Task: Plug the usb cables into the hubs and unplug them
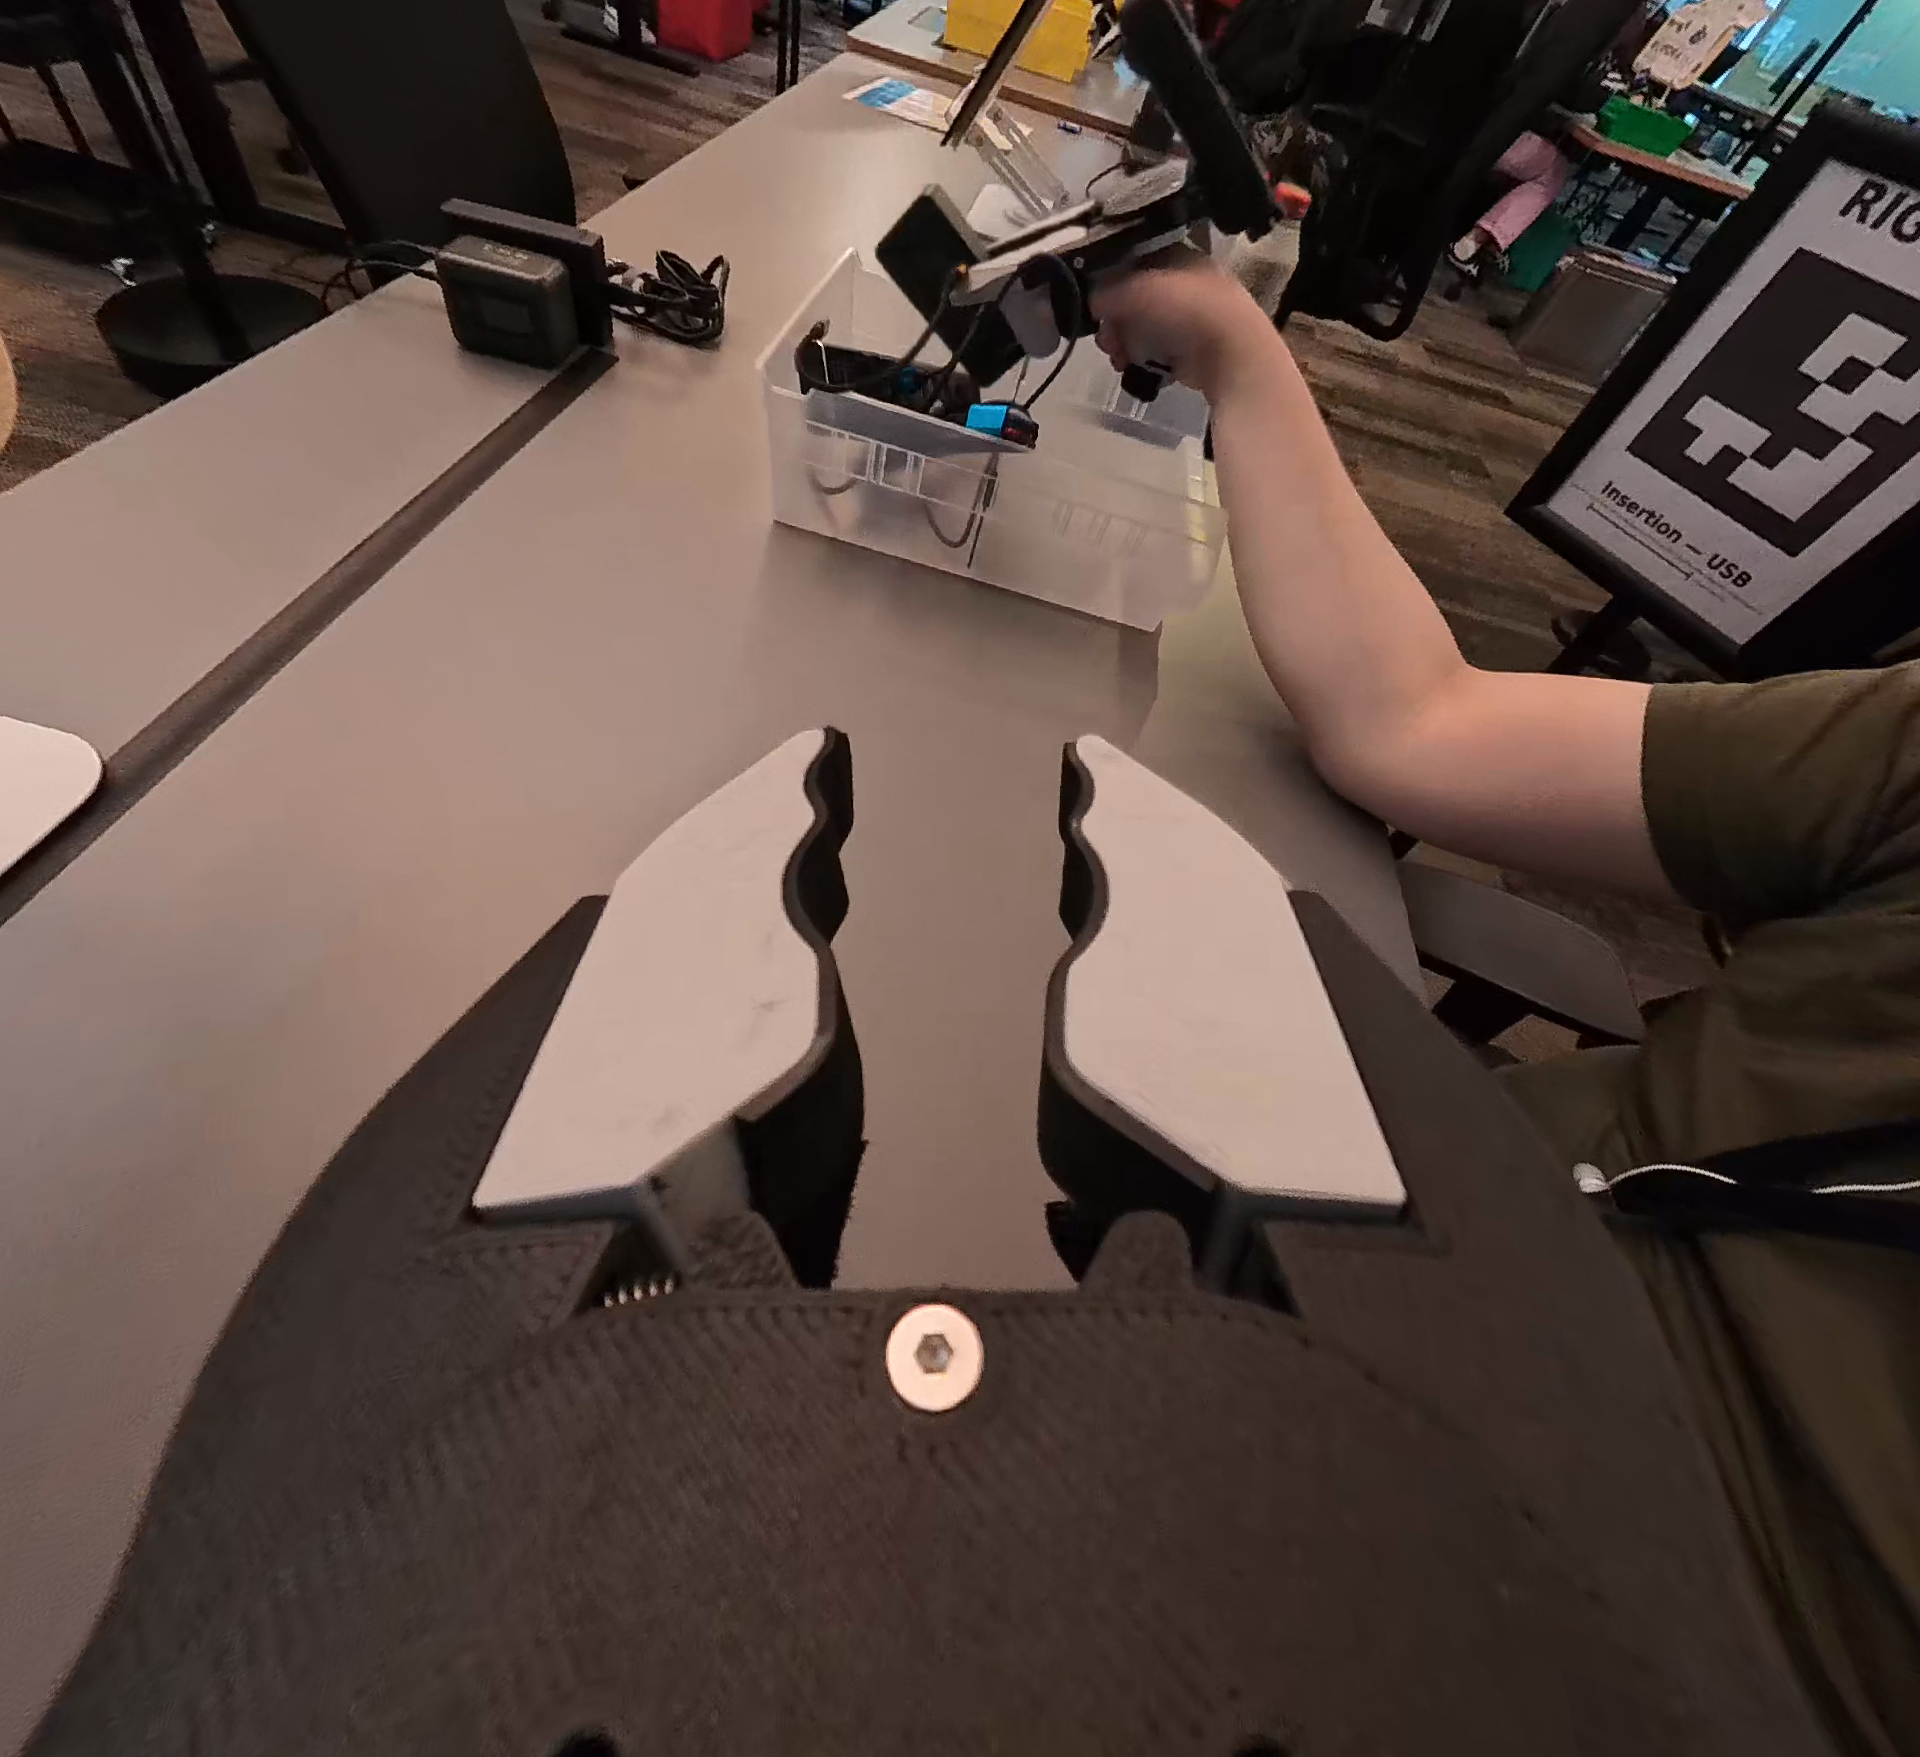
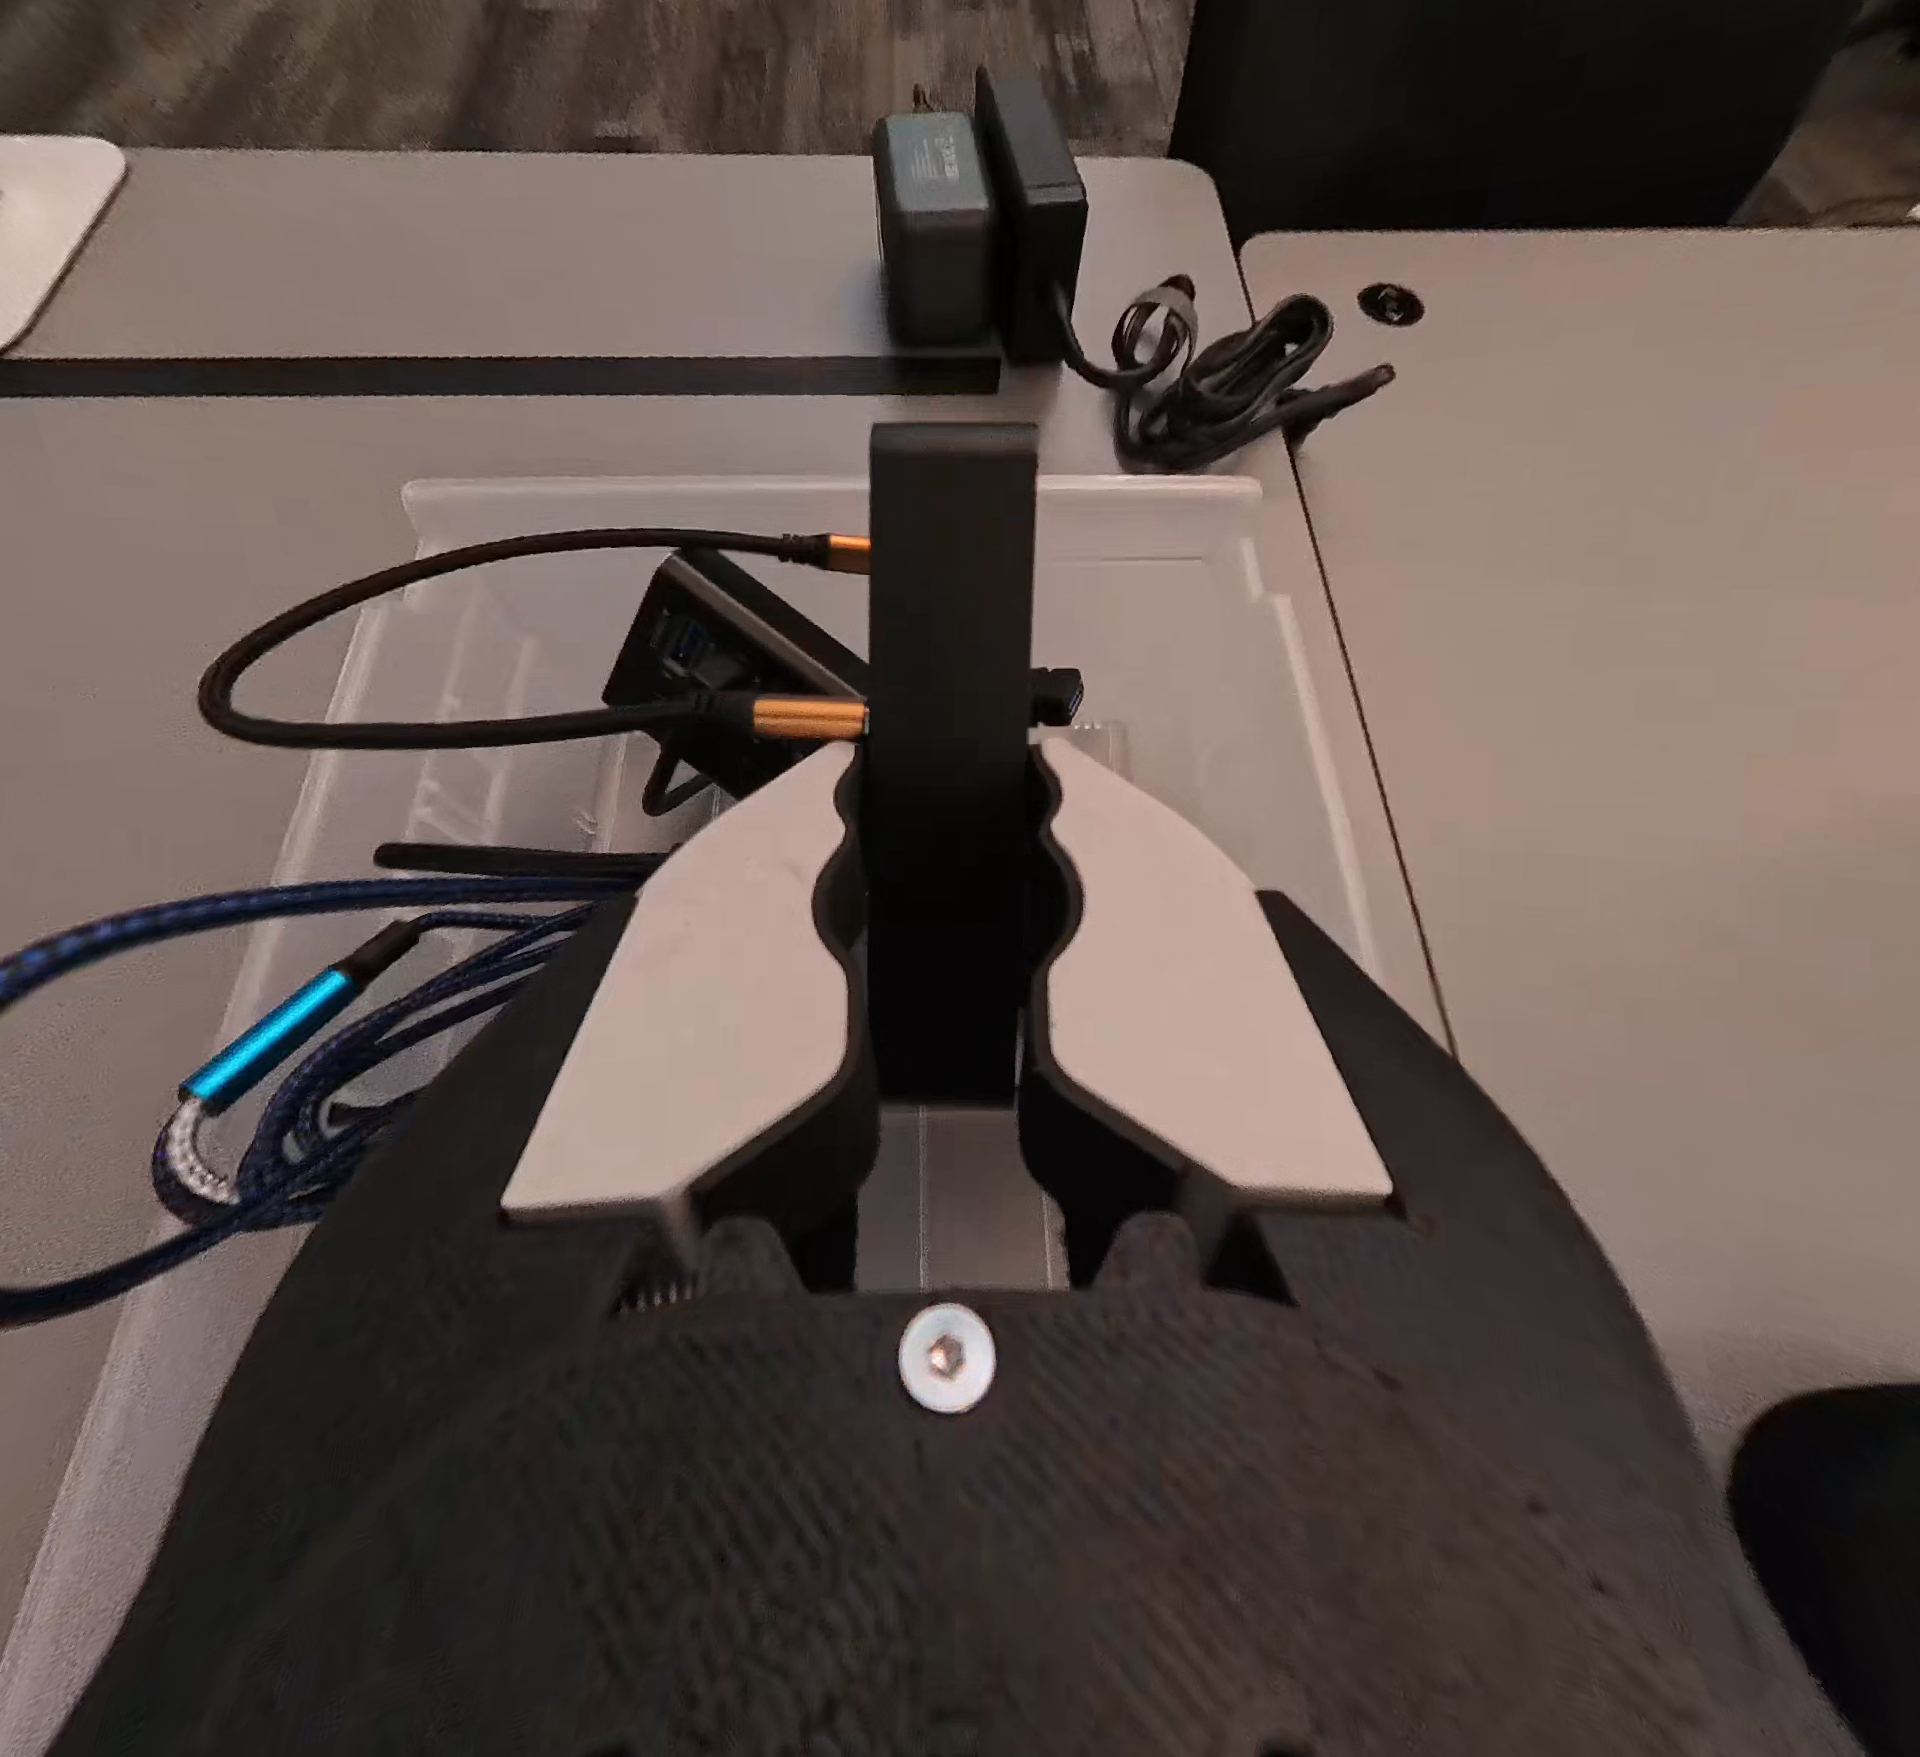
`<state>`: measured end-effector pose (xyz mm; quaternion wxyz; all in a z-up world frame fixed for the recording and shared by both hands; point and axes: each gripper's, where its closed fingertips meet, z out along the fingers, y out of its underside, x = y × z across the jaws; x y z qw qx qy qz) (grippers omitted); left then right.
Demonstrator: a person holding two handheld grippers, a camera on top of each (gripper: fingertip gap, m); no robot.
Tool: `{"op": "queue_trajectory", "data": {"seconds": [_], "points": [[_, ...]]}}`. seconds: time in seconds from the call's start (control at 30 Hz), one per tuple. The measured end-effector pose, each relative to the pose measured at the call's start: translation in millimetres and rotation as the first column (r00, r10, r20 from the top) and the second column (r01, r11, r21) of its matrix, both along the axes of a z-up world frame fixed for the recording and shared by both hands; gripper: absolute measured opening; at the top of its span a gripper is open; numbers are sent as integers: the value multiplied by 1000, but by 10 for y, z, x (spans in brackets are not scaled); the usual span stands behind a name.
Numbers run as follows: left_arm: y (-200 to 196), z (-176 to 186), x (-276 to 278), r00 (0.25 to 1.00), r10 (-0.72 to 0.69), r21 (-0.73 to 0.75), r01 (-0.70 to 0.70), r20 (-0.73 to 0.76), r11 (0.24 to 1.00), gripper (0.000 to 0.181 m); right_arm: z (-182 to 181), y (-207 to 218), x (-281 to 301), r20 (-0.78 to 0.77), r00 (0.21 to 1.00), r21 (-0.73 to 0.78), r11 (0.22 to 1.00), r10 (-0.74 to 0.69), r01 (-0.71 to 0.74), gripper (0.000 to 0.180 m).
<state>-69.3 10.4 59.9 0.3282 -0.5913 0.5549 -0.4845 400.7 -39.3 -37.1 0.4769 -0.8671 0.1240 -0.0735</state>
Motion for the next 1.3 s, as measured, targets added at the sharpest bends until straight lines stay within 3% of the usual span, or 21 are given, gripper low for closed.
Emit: {"op": "queue_trajectory", "data": {"seconds": [0.2,0.33,0.5,0.6,0.73,0.87,1.0,1.03,1.2,1.3], "points": [[13,-65,-2,999,6,2,-6,-37,1000,37,-175,-61,29,-121,992,-41,998,-43,38,30],[128,18,-99,997,69,0,-69,-18,998,36,4,-365,-10,-177,980,-51,995,-93,85,34],[486,341,-618,939,341,107,-343,36,933,37,398,-917,289,-104,952,69,953,-288,296,43],[654,496,-1076,861,504,136,-508,70,850,43,290,-1139,585,-148,907,111,905,-394,411,44],[802,606,-1669,743,662,123,-669,97,733,47,-345,-1199,491,-283,887,-145,930,-365,337,44],[840,640,-2123,674,730,79,-738,111,670,46,-533,-1136,341,-262,906,-296,921,-332,252,28],[926,521,-2697,516,856,73,-855,37,513,46,-571,-1104,-115,-383,903,-359,932,-195,48,7],[954,464,-2865,458,889,75,-886,8,457,46,-574,-1077,-235,-396,907,-367,930,-143,-14,9],[1153,-128,-3875,77,969,128,-986,-236,110,62,-677,-939,-372,-330,935,-516,854,-126,-67,11],[1217,-493,-4364,-82,935,174,-984,-345,-22,70,-837,-826,-502,-392,908,-575,810,-146,-118,17]]}}
